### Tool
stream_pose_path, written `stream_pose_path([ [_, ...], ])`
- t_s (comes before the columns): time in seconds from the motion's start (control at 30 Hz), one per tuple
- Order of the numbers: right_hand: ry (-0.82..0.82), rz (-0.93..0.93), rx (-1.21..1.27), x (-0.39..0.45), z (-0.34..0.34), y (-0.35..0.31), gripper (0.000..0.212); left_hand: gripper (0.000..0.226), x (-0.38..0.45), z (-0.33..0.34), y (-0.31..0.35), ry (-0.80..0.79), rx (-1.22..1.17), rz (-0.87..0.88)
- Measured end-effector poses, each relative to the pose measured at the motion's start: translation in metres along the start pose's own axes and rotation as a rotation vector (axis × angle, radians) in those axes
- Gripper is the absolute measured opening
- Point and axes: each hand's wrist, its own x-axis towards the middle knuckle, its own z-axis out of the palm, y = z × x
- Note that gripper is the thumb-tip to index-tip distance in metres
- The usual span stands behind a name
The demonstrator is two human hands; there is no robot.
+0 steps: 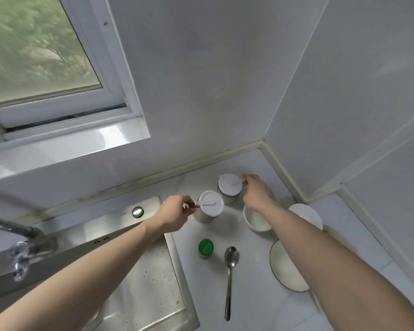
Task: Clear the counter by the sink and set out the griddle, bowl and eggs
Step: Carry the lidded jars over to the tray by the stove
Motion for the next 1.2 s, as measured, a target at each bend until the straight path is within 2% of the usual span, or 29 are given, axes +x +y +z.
stream_pose_path([
  [0.23, 0.063, -0.054, -0.107, 0.023, 0.005, -0.007, 0.032, 0.016, -0.036, -0.032, -0.006, 0.141, -0.174, -0.045],
  [0.43, -0.026, -0.043, -0.053, 0.012, 0.014, -0.005, 0.014, 0.016, -0.056, -0.048, -0.010, 0.243, -0.248, -0.068],
  [0.6, 0.033, 0.028, 0.122, -0.021, 0.014, -0.016, 0.024, 0.013, -0.077, -0.061, -0.004, 0.296, -0.322, -0.051],
  [0.8, 0.244, 0.041, 0.326, -0.096, -0.015, -0.033, 0.020, 0.013, -0.121, -0.079, 0.005, 0.319, -0.398, 0.008],
  [0.93, 0.341, 0.082, 0.548, -0.168, -0.037, -0.037, 0.018, 0.011, -0.157, -0.082, 0.016, 0.314, -0.410, 0.061],
  [1.2, 0.420, 0.220, 0.785, -0.337, -0.055, -0.007, 0.015, 0.015, -0.220, -0.050, 0.063, 0.094, -0.441, 0.184],
])
